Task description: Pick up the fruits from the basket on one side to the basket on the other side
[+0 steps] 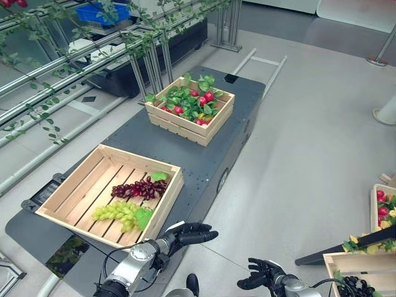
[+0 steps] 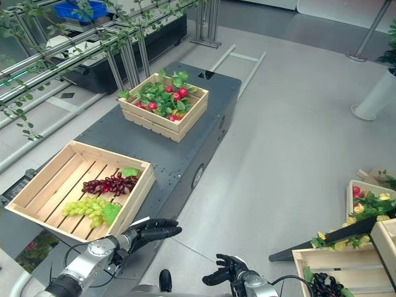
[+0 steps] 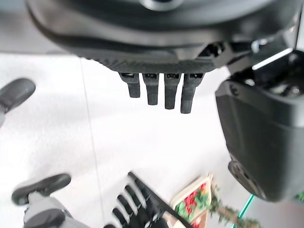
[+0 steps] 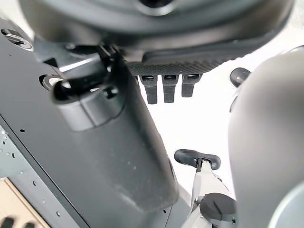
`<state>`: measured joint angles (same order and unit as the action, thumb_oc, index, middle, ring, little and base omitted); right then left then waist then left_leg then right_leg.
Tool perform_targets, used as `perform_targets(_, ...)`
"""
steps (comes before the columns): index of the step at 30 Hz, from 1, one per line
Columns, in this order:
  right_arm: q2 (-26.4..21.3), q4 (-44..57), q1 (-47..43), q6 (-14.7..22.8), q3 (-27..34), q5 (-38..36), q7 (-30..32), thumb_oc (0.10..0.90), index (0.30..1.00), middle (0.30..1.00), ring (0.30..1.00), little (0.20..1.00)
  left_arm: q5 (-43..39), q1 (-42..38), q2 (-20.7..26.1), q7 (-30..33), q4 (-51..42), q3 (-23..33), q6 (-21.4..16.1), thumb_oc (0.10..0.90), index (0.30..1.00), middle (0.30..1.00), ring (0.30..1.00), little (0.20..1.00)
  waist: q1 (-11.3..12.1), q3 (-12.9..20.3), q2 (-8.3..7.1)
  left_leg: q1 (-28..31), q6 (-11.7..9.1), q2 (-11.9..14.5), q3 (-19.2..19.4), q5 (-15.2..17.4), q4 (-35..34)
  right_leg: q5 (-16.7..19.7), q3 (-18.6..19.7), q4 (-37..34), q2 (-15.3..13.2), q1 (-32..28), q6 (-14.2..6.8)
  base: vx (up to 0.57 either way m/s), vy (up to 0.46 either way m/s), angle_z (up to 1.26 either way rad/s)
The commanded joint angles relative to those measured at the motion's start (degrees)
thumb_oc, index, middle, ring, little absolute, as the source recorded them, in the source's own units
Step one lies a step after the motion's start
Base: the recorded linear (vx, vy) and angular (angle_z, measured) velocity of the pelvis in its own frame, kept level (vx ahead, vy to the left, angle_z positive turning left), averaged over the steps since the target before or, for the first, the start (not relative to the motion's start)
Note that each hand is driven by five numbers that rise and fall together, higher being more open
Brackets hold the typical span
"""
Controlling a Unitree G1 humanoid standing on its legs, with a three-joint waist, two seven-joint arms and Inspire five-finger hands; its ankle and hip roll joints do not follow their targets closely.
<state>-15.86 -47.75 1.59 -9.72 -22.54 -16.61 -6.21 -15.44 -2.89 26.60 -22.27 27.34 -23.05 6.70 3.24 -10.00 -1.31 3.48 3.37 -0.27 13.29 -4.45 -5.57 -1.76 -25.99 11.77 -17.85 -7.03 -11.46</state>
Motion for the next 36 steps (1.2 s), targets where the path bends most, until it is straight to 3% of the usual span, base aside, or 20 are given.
perform_targets(1,-2.05,0.59,-1.00,1.87,2.04,0.54,-0.31,0.800,0.900,0.900,0.900,0.900,-2.48,-0.95,-0.12,-2.84,-0.72,-0.37,-2.34,0.800,0.900,0.900,0.900,0.900,3.31,0.64,1.54,3.06,-1.14,-3.80,-1.85,9.20,2.48,10.86,1.72,-0.85,-2.09,6.45,-1.83,0.08,0.301,0.31)
perform_targets(4,-2.73,1.01,-0.26,3.35,2.97,-0.47,-0.84,0.800,0.900,0.900,0.900,0.900,-3.16,0.93,-0.72,-1.69,1.02,-0.84,0.75,0.800,0.900,0.900,0.900,0.900,3.32,0.18,2.02,3.40,-0.19,-4.98,-3.70,9.65,2.54,12.34,3.28,6.18,-3.91,9.11,-2.09,0.07,0.241,0.29)
perform_targets(7,-2.69,1.03,0.56,5.02,4.42,-3.60,0.54,0.800,0.900,0.900,0.900,0.900,-2.90,2.58,-2.38,2.47,6.62,-0.87,3.65,0.800,0.900,0.900,0.900,0.900,2.19,-0.18,2.30,3.87,0.21,-5.76,-7.03,9.61,2.22,10.75,8.22,11.45,-1.89,11.73,-1.38,0.05,0.094,0.47)
perform_targets(8,-2.41,1.09,0.91,5.89,4.76,-4.71,1.37,0.800,0.900,0.900,0.900,0.900,-2.03,3.01,-3.70,3.40,10.14,-0.40,3.62,0.800,0.900,0.900,0.900,0.900,1.08,-0.14,2.17,3.19,0.29,-5.58,-8.18,8.76,2.32,9.79,9.93,8.99,1.19,12.45,0.37,-0.01,-0.047,0.59)
perform_targets(9,-2.12,1.12,1.18,6.44,4.84,-4.94,1.68,0.800,0.900,0.900,0.900,0.900,-0.86,3.12,-4.63,4.16,12.39,-0.18,3.19,0.800,0.900,0.900,0.900,0.900,0.38,-0.12,1.90,3.20,0.24,-5.60,-8.91,8.81,2.43,8.83,11.29,6.59,2.81,12.61,0.80,-0.02,-0.082,0.74)
perform_targets(11,-1.72,0.21,1.24,7.51,4.93,-4.18,1.14,0.800,0.900,0.900,0.900,0.900,-0.12,2.78,-6.34,5.28,16.73,0.10,2.07,0.800,0.900,0.900,0.900,0.900,-0.68,-0.06,1.40,3.16,0.10,-5.80,-9.89,9.28,2.80,8.66,13.38,1.66,4.28,12.65,0.91,0.03,-0.101,1.03)
perform_targets(16,-1.01,-5.61,0.04,10.04,5.41,-2.68,-0.91,0.800,0.900,0.900,0.900,0.900,2.44,0.61,-8.95,6.83,25.37,-1.09,-2.03,0.800,0.900,0.900,0.900,0.900,-2.40,0.48,0.33,1.48,0.36,-7.07,-14.98,11.63,4.82,11.37,23.52,-12.38,6.59,13.85,-0.37,0.06,-0.205,0.74)
perform_targets(21,-0.26,-4.55,-0.99,8.98,4.03,-5.15,0.62,0.800,0.900,0.900,0.900,0.900,3.34,-0.31,-8.80,6.81,25.04,-1.46,-2.07,0.800,0.900,0.900,0.900,0.900,-3.49,0.47,-0.51,0.47,0.57,-6.68,-17.69,13.34,7.96,10.06,29.17,-11.17,8.99,13.89,-0.12,0.09,-0.290,0.77)
perform_targets(27,-1.49,-0.82,-0.93,5.36,2.16,-3.07,-0.47,0.800,0.900,0.900,0.900,0.900,1.09,-0.13,-8.35,7.95,20.20,-0.85,-2.74,0.800,0.900,0.900,0.900,0.900,-3.68,0.32,-1.97,-0.13,-1.25,-3.49,-16.23,13.82,11.46,6.12,27.72,-11.15,11.77,10.64,2.32,0.08,-0.303,0.44)
perform_targets(31,-2.00,1.72,0.74,3.00,2.15,-4.41,1.02,0.800,0.900,0.900,0.900,0.900,0.16,-1.08,-4.72,6.19,6.72,-2.91,-1.77,0.800,0.900,0.900,0.900,0.900,-4.76,-0.02,-2.22,0.89,-2.73,0.83,-8.74,12.02,9.65,4.06,24.05,-12.12,13.08,7.72,4.27,0.07,-0.186,0.34)
perform_targets(34,-1.82,2.44,2.74,4.67,3.28,-8.33,3.58,0.800,0.900,0.900,0.900,0.900,0.52,-4.11,-1.74,2.38,-2.30,-3.86,-2.82,0.800,0.900,0.900,0.900,0.900,-6.52,-0.45,-1.08,-0.36,-3.93,3.30,-0.69,8.92,6.78,3.27,19.56,-12.79,13.07,7.48,4.74,-0.06,-0.041,0.78)
perform_targets(36,-1.96,2.25,2.52,5.45,3.48,-8.93,4.31,0.800,0.900,0.900,0.900,0.900,0.44,-5.28,-0.73,1.92,-6.77,-3.68,-5.19,0.800,0.900,0.900,0.900,0.900,-6.73,-0.85,-0.50,-1.44,-3.92,2.84,-1.72,8.73,6.75,3.00,19.33,-12.41,12.90,8.37,4.99,-0.11,0.070,1.00)
